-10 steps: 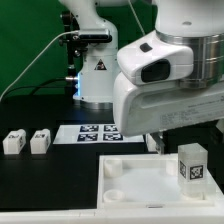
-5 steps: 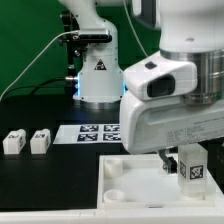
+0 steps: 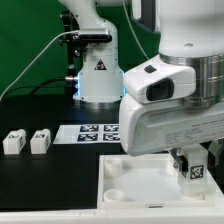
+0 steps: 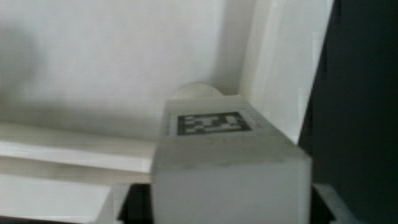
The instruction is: Assemble one leg
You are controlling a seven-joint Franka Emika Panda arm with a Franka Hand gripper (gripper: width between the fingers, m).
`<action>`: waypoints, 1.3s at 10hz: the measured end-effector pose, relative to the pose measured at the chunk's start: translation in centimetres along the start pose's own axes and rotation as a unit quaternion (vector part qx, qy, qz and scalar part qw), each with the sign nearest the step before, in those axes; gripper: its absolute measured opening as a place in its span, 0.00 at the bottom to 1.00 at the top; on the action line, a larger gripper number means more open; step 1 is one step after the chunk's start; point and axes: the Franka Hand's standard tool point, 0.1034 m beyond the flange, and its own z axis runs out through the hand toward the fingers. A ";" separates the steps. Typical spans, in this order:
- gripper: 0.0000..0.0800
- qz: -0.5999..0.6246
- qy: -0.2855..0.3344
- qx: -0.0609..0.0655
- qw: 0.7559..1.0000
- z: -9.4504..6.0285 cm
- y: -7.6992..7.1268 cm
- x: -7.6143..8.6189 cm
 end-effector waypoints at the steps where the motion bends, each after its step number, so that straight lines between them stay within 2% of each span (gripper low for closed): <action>1: 0.37 -0.001 0.000 0.000 1.000 0.0 0.0 0.0; 2: 0.37 0.021 0.000 0.000 1.000 0.0 0.1 0.0; 4: 0.37 0.148 0.000 0.000 0.989 0.0 0.2 0.0; 5: 0.37 0.237 0.024 0.011 0.971 0.0 0.4 0.1; 6: 0.37 0.320 0.043 0.030 0.946 0.1 0.6 -0.1; 7: 0.37 0.408 0.062 0.046 0.910 0.1 0.8 -0.2; 8: 0.37 0.469 0.076 0.073 0.877 0.0 1.2 -0.2; 9: 0.37 0.496 0.070 0.084 0.861 0.0 1.3 -0.3; 12: 0.37 0.635 0.053 0.095 0.765 0.2 1.4 -0.4; 13: 0.37 0.721 0.036 0.109 0.684 0.3 1.3 -0.5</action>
Offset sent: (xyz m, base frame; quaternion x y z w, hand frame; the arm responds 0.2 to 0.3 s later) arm 0.0000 0.0000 0.0000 0.0000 0.0000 0.2667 0.9638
